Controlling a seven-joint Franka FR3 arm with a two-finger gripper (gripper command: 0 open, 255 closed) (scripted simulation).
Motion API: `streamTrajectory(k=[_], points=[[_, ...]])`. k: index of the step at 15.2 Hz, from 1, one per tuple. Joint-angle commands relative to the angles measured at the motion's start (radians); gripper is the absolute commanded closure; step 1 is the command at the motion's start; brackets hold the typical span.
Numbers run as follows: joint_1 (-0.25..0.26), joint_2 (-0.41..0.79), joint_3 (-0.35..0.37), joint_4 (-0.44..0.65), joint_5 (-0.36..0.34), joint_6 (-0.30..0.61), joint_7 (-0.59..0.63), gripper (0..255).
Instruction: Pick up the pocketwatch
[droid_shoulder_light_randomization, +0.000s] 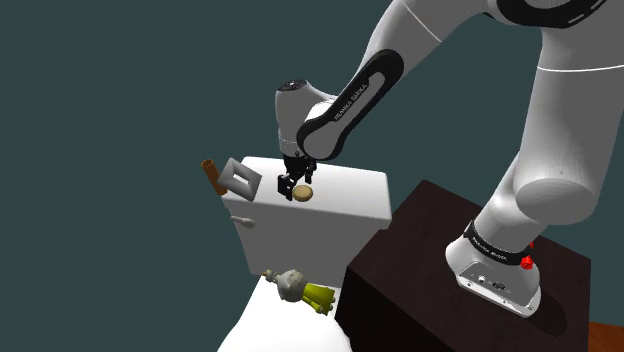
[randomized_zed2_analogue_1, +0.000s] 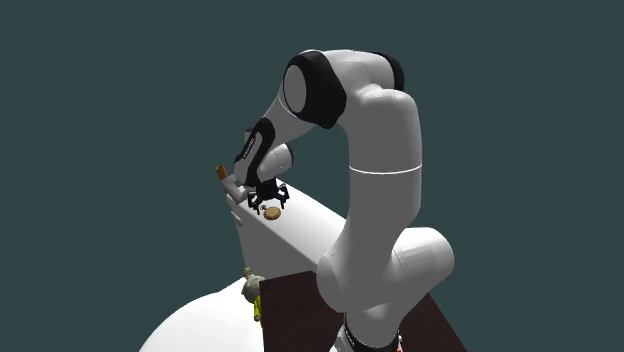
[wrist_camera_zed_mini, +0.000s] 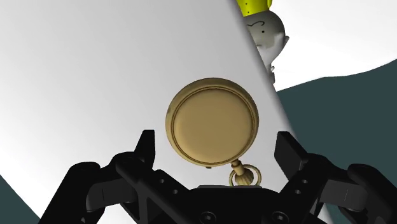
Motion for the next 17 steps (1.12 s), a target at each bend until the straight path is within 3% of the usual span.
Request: streamTrajectory(k=[1,2,11,17], points=[[0.001,0.008,-0.003,0.001,-0.004,0.007,0.002,0],[0.002,0.009,-0.002,0.002,-0.005,0.007,0.003,255],[0.001,0.008,-0.003,0.001,-0.004,0.007,0.002,255],[-0.012,-0.061,0.016,0.003,0.033,-0.060,-0.026,255]])
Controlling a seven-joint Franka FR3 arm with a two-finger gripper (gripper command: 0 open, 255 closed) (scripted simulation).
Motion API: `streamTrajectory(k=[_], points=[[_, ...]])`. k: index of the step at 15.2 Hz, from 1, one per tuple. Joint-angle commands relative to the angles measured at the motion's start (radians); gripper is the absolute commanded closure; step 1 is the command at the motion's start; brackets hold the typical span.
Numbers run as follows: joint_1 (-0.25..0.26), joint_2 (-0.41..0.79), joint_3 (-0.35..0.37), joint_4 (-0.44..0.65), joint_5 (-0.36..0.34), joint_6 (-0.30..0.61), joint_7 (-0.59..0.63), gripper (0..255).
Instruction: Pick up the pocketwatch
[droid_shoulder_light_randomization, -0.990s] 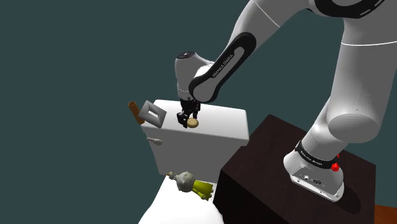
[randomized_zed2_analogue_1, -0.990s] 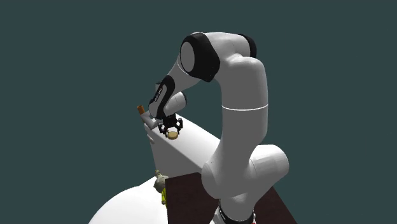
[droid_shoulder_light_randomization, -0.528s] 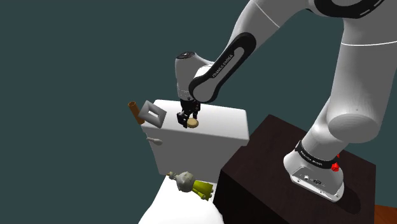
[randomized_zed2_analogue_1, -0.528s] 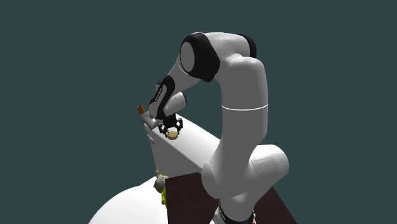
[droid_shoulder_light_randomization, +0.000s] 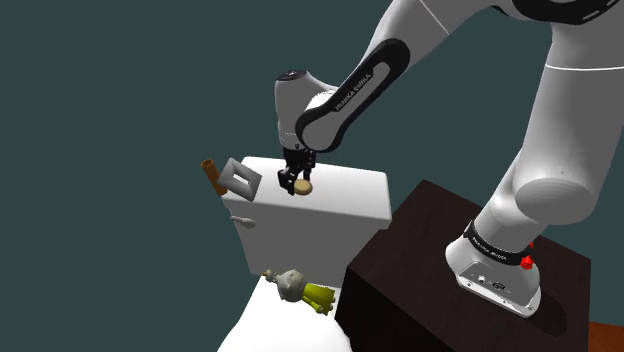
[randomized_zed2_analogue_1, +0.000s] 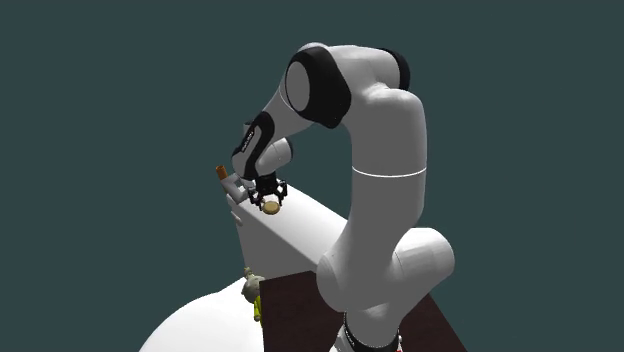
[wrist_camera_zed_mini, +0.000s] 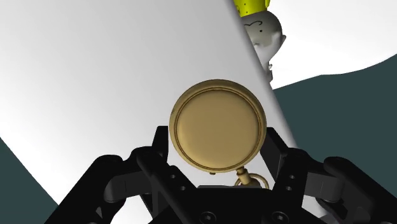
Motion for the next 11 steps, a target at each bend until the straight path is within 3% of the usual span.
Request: streamTrajectory(k=[1,11], points=[[-0.003,-0.025,0.006,0.001,0.013,-0.025,-0.008,255],[-0.013,-0.109,0.021,0.019,0.058,-0.122,-0.041,255]])
